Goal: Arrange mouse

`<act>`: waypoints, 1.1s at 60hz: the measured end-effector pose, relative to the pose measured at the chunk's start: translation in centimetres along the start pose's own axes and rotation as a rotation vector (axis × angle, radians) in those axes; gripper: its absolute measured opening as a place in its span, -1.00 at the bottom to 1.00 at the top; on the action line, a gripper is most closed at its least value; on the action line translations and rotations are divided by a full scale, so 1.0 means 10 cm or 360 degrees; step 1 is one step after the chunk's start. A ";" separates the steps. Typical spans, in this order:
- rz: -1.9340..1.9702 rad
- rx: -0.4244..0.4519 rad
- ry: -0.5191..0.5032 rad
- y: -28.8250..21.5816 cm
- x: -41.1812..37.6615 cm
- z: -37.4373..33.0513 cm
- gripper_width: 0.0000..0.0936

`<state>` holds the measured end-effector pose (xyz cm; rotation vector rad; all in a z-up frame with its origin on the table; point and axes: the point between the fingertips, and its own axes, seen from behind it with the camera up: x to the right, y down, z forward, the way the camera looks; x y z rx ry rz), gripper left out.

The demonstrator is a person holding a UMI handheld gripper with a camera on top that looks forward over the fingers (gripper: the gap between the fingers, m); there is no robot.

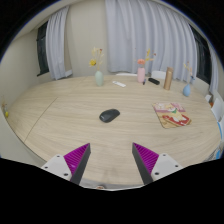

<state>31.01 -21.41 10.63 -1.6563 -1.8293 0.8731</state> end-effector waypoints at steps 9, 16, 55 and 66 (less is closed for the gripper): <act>-0.0022 -0.0006 -0.0019 -0.03 -0.29 0.16 0.84; -0.0012 -0.0020 0.0004 -0.09 -0.40 0.34 0.83; 0.0067 0.0006 0.0224 -0.58 -0.33 2.11 0.84; 0.0132 -0.0049 0.0266 -0.59 -0.23 2.49 0.85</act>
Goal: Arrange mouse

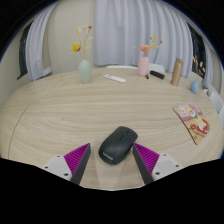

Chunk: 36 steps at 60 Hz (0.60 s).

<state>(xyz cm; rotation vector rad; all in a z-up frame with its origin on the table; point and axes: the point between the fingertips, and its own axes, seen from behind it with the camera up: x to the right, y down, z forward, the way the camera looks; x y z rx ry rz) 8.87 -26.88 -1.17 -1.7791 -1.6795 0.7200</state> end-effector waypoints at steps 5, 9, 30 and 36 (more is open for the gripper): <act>0.0025 0.0004 0.0002 -0.09 -0.01 0.12 0.85; 0.0027 0.0005 -0.0020 -0.16 -0.06 0.19 0.84; -0.0114 0.0016 -0.0082 -0.33 -0.19 0.37 -0.04; -0.0128 0.0002 -0.0110 -0.33 -0.22 0.34 -0.16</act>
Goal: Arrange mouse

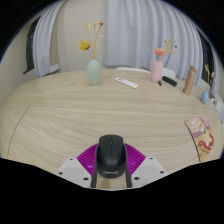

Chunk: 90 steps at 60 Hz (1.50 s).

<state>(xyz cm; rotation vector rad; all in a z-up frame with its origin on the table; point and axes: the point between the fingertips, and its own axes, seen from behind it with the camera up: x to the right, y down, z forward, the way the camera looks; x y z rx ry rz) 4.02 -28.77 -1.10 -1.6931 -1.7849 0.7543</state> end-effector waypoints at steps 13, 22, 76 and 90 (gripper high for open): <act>0.0024 0.0068 -0.0065 -0.46 0.20 -0.52 -0.20; 0.0054 0.0208 -0.0022 -1.16 1.01 -0.89 -0.20; 0.0110 -0.0051 0.0150 0.08 4.32 0.02 0.76; 0.0150 0.0035 0.0215 -0.33 4.10 -0.73 0.83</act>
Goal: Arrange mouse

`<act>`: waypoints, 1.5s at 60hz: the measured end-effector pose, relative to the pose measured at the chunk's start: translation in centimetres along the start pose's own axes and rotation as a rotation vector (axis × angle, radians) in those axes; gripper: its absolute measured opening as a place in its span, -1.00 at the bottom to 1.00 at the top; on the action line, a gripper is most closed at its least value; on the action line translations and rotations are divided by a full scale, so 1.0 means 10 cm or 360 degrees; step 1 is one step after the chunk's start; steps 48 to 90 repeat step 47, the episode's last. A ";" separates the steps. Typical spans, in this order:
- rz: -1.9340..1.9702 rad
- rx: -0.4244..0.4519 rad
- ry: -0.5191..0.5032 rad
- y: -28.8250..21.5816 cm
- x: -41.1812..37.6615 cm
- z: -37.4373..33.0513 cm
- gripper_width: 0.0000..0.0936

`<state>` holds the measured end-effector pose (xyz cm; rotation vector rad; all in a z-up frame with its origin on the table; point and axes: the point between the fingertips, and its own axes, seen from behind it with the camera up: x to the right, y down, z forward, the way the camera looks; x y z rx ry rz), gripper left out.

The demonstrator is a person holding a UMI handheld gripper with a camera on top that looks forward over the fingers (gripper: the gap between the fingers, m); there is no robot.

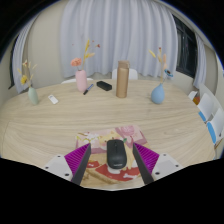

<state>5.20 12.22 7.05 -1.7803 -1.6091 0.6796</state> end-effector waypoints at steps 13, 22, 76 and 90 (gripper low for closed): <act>0.0000 0.0027 -0.0043 0.10 -0.66 -0.92 0.82; 0.0015 -0.0012 -0.0066 0.42 -1.11 -1.29 0.81; 0.0010 -0.0070 -0.0039 0.86 -1.72 -1.53 0.81; 0.0010 -0.0070 -0.0039 0.86 -1.72 -1.53 0.81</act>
